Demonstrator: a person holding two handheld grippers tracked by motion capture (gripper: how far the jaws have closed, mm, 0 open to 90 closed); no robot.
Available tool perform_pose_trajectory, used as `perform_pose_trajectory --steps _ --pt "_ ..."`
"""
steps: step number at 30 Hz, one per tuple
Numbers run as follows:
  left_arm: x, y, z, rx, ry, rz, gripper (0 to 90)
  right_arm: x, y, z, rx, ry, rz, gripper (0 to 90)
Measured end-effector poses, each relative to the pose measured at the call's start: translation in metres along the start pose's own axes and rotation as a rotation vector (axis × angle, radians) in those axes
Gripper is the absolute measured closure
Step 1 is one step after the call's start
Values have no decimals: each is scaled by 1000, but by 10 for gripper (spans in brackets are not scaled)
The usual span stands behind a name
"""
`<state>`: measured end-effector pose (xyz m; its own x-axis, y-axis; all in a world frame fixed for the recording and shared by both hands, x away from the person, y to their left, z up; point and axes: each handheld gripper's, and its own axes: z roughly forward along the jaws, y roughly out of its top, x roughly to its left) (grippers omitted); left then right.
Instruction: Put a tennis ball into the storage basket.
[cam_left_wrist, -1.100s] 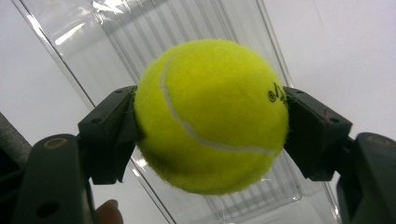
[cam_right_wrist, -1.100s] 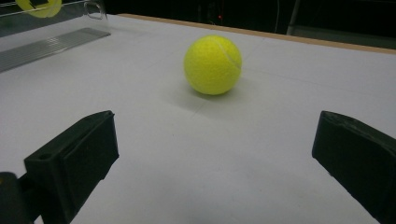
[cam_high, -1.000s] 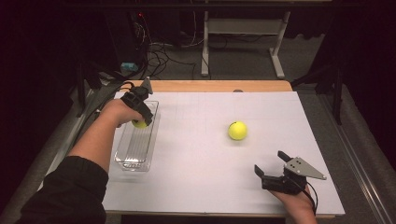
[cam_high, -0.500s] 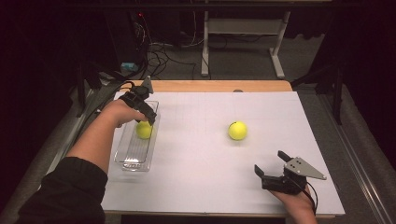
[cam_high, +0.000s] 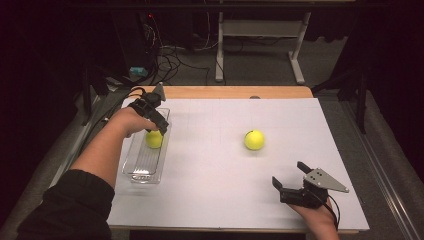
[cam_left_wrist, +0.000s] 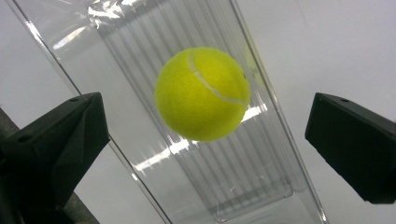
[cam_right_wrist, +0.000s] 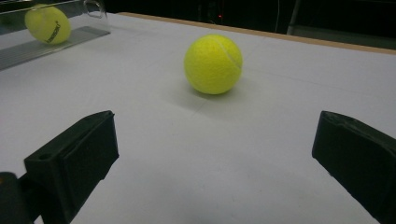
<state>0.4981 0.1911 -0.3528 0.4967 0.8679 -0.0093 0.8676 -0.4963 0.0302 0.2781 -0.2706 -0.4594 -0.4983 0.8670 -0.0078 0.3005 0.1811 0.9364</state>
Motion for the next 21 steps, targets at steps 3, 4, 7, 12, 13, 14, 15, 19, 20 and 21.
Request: perform_pose_trajectory --steps 3,4,7,12,13,14,15,19,20,21 --pt "-4 1 1 5 1 11 7 0 0 0 0 0 -1 7" --pt "-6 1 1 5 3 13 7 0 0 0 0 0 -1 7" --pt "-13 2 3 12 6 33 7 0 0 0 0 0 -2 7" --pt "-26 3 3 8 2 68 7 0 0 0 1 0 -2 7" --pt "-28 3 3 7 5 74 7 0 0 0 1 0 -3 6" --pt "-31 3 3 2 3 79 7 0 0 1 1 0 -2 7" --pt "-34 3 3 -1 0 87 7 0 0 1 2 1 0 7" --pt "-42 2 3 -2 -1 118 7 1 0 1 4 0 -3 6" --pt "-45 2 3 -4 -5 124 7 1 0 1 5 1 -3 6" --pt "-47 2 3 -7 -2 128 7 1 0 1 7 -1 -3 6"
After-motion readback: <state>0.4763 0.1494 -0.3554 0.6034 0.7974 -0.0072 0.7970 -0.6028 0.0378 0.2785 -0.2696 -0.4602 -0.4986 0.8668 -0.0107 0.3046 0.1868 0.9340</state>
